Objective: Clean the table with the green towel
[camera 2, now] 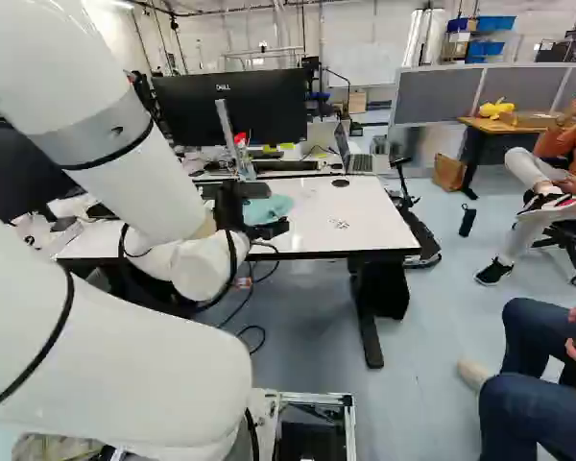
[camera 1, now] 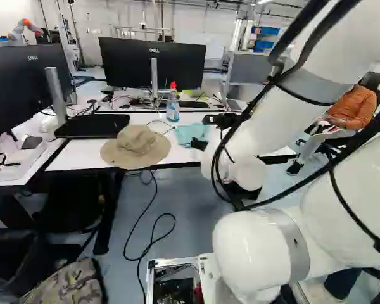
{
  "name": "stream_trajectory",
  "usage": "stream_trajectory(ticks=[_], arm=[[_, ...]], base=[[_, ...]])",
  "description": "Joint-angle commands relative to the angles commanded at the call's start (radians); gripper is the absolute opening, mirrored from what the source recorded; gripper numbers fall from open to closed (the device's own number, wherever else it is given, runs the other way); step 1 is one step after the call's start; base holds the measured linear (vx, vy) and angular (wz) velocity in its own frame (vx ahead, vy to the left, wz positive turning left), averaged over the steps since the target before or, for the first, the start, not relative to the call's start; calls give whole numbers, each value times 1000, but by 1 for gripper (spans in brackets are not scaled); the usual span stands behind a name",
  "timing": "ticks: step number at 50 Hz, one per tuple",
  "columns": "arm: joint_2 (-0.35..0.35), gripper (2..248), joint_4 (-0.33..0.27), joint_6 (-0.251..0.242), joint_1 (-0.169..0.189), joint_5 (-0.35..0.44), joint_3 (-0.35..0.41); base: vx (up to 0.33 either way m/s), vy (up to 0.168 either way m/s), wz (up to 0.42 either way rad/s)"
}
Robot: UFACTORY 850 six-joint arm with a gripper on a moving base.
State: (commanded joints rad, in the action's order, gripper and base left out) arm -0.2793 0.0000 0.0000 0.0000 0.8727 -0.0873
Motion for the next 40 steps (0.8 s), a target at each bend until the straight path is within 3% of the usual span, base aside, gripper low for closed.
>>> stream_trajectory(ticks=[28, 40], arm=[[1, 247, 0, 0, 0, 0, -1], [35, 247, 0, 0, 0, 0, -29]], base=[[0, 0, 0], [0, 0, 0]])
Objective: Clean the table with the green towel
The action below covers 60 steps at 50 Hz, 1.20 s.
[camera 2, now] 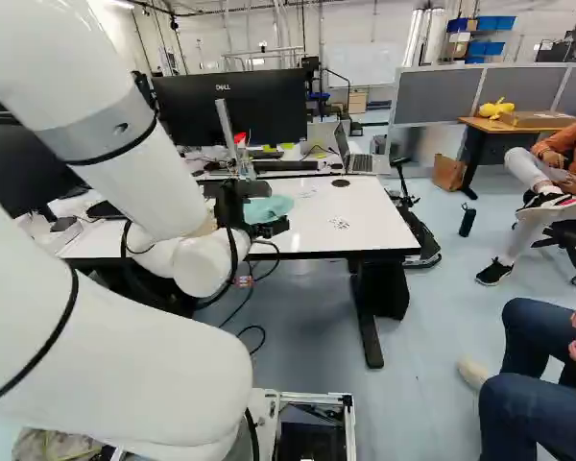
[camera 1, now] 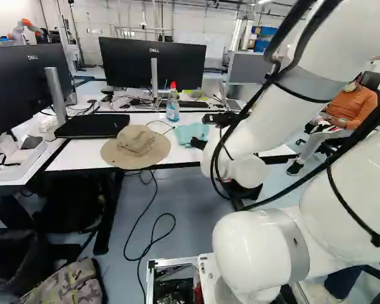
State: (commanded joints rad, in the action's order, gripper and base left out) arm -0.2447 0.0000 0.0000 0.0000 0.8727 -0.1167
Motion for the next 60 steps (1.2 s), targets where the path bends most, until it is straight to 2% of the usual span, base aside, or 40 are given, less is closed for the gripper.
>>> stream_trajectory(ticks=[37, 60], arm=[[162, 247, 0, 0, -1, -2, -148], [270, 247, 0, 0, -21, -31, -256]], base=[[0, 0, 0], [0, 0, 0]])
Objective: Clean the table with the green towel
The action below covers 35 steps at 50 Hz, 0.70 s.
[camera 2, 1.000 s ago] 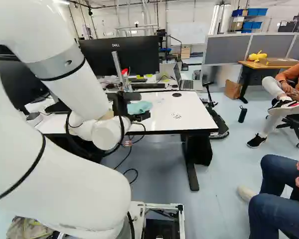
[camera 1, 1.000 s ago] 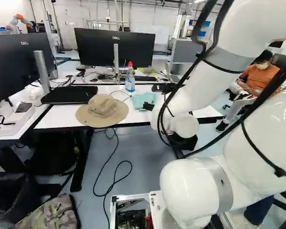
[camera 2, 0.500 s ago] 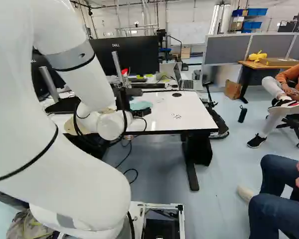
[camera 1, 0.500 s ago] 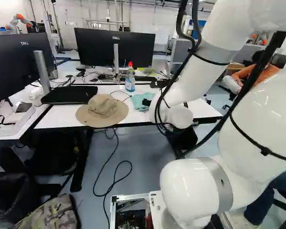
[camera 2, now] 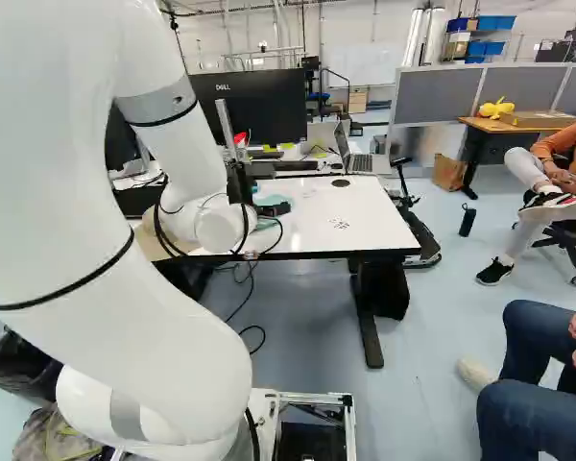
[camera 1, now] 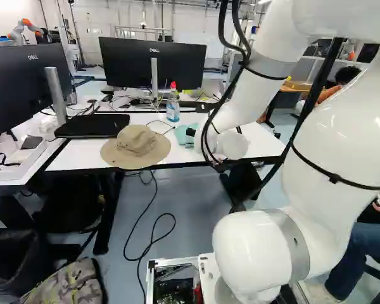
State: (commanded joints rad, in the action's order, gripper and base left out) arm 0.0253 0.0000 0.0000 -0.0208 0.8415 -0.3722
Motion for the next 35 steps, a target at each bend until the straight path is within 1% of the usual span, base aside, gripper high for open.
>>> stream_trajectory(ticks=[19, 35], arm=[[96, 247, 16, 0, -24, -51, -102], [171, 247, 41, 0, -48, -136, -187]], base=[[0, 0, 0], [0, 0, 0]])
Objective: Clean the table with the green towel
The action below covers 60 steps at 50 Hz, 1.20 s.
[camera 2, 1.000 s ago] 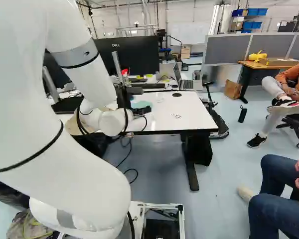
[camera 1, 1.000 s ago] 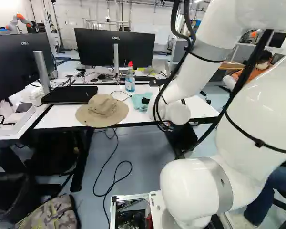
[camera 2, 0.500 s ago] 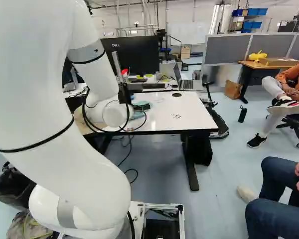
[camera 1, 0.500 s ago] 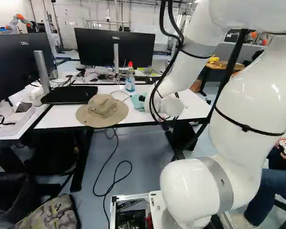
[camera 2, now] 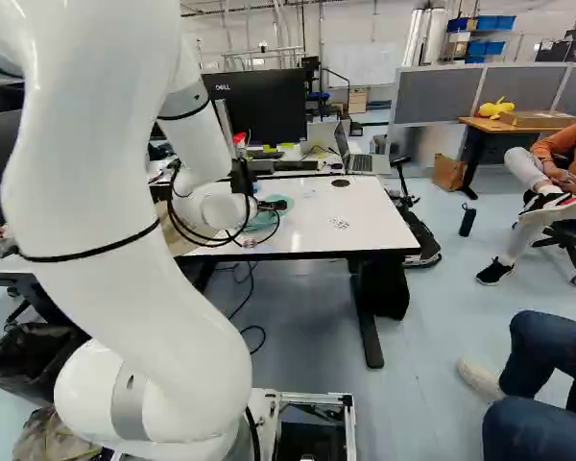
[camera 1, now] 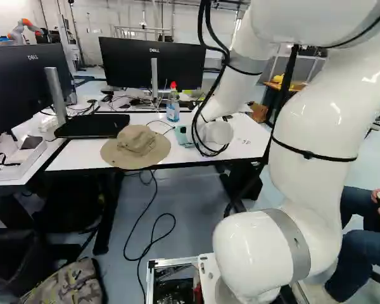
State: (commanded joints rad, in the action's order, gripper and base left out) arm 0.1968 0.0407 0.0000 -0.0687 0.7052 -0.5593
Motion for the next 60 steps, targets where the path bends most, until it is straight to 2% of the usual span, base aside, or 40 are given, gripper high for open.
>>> stream_trajectory(ticks=[15, 26, 60], arm=[[64, 247, 27, 0, -28, -83, -75], [105, 247, 37, 0, -44, -92, -124], [108, 247, 37, 0, -45, -117, -128]], base=[[0, 0, 0], [0, 0, 0], [0, 0, 0]])
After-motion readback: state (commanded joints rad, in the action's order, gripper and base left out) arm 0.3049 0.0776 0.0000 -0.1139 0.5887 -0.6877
